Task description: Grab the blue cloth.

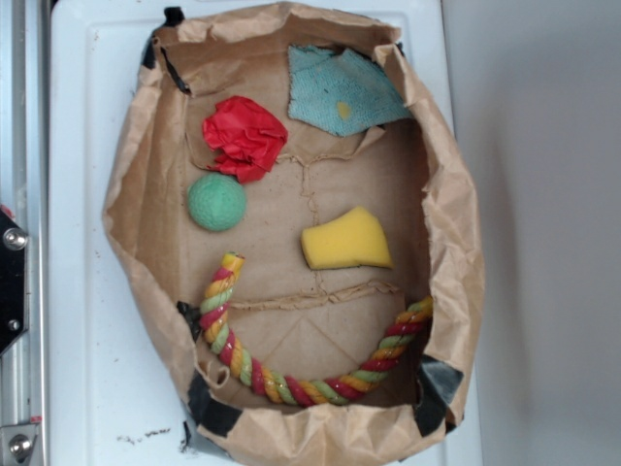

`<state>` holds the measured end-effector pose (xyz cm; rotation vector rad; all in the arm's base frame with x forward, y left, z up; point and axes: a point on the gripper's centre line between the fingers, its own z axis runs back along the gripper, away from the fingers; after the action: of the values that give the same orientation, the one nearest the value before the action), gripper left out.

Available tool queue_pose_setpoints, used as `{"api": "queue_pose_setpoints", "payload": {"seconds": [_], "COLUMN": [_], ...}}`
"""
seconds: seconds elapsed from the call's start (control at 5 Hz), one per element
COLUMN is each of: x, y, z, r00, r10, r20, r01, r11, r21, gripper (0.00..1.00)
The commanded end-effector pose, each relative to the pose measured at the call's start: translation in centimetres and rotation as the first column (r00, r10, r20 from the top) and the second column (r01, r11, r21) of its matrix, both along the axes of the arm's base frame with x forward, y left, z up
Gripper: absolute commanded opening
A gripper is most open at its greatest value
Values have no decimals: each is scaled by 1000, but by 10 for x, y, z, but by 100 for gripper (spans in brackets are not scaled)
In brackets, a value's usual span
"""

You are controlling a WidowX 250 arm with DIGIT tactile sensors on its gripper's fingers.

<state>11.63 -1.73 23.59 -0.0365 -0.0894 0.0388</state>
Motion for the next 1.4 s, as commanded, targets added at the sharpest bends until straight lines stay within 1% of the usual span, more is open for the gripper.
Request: {"api": "queue_pose_setpoints", "payload": {"seconds": [0.0,0.2,0.4,0.6,0.8,1.0,1.2], "x": [0,39,70,106,132,142,150], "y": [0,2,11,21,42,63,77], "z": [0,3,1,-7,-34,-59,-74], "r00": [1000,994,984,969,965,965,958], "r10": [0,84,152,191,176,176,229], "r20": [0,74,92,155,196,192,175], "r01": [0,-83,-149,-188,-177,-181,-234], "r11": [1000,996,988,982,984,983,972], "r21": [0,-16,-38,-32,-11,7,11], "gripper": [100,100,100,100,100,100,100]}}
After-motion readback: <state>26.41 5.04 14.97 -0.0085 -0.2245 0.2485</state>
